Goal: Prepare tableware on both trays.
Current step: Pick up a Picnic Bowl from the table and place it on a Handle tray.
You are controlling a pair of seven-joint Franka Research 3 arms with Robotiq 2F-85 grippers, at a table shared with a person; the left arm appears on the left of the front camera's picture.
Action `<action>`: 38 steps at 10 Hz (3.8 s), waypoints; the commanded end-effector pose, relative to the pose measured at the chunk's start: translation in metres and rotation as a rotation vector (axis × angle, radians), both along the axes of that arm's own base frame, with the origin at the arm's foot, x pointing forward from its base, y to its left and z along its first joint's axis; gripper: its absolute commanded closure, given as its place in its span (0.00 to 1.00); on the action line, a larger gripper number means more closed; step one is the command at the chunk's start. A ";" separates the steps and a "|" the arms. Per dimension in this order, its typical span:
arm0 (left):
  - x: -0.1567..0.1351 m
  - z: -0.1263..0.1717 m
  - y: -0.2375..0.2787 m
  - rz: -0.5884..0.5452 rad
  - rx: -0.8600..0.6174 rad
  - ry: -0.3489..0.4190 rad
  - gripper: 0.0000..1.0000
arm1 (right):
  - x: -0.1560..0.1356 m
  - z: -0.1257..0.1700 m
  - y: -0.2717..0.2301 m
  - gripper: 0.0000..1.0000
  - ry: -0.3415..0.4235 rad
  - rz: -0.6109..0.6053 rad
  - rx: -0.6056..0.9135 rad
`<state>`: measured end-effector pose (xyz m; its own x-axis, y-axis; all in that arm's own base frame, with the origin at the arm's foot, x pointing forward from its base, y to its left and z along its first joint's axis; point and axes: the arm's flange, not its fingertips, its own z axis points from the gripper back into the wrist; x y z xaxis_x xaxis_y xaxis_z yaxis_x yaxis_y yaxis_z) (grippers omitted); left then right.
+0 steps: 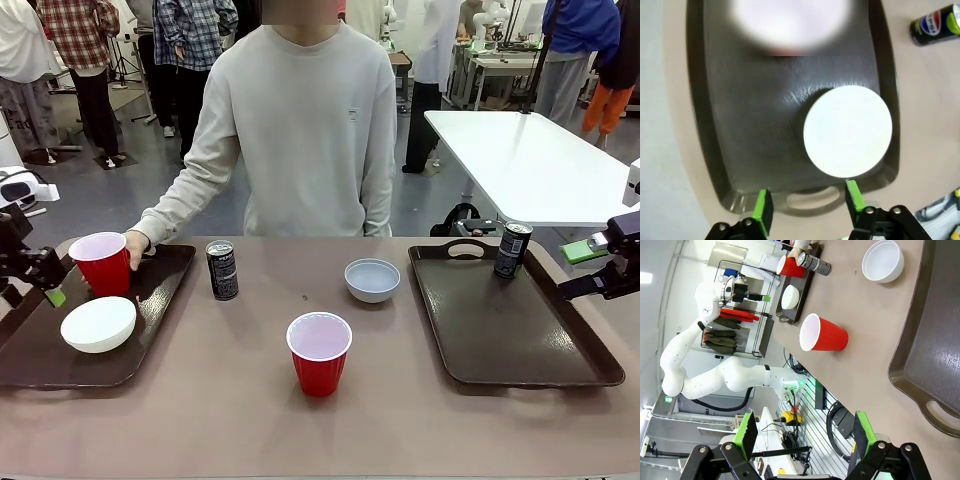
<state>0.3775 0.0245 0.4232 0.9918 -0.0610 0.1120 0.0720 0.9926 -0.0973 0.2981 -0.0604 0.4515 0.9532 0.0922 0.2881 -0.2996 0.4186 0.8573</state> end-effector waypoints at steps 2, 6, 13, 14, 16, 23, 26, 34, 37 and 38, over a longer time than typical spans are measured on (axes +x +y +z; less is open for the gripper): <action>-0.054 -0.023 0.002 -0.035 -0.023 0.000 0.00 | 0.000 0.000 -0.001 0.00 -0.009 0.001 0.005; -0.053 -0.028 0.002 -0.034 -0.049 0.004 0.00 | 0.000 0.000 -0.001 0.00 -0.009 0.001 0.005; -0.006 0.005 0.000 -0.135 -0.096 0.034 0.00 | 0.000 0.000 -0.001 0.00 -0.009 0.001 0.005; -0.012 0.015 0.008 -0.207 -0.205 0.012 0.00 | 0.000 0.000 -0.001 0.00 -0.009 0.001 0.005; -0.028 0.023 0.061 -0.244 -0.533 0.018 0.00 | 0.000 0.000 -0.001 0.00 -0.009 0.001 0.005; -0.062 -0.006 0.164 -0.223 -1.202 -0.064 0.00 | 0.000 0.000 -0.001 0.00 -0.009 0.001 0.005; -0.067 -0.014 0.165 -0.197 -1.193 -0.061 0.00 | 0.000 0.000 -0.001 0.00 -0.009 0.001 0.005; -0.067 -0.014 0.165 -0.197 -1.193 -0.061 0.00 | 0.019 0.084 0.075 0.00 0.036 -0.099 -0.573; -0.067 -0.014 0.165 -0.197 -1.193 -0.061 0.00 | 0.066 0.085 0.145 0.00 0.094 -0.118 -0.833; -0.067 -0.014 0.165 -0.197 -1.193 -0.061 0.00 | 0.084 0.075 0.170 0.00 0.100 -0.105 -0.891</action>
<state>0.3121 0.1864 0.4095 0.9733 -0.0276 0.2278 0.2271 0.2579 -0.9391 0.3528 0.1010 0.5327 0.9804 0.1477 0.1304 -0.1778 0.9483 0.2627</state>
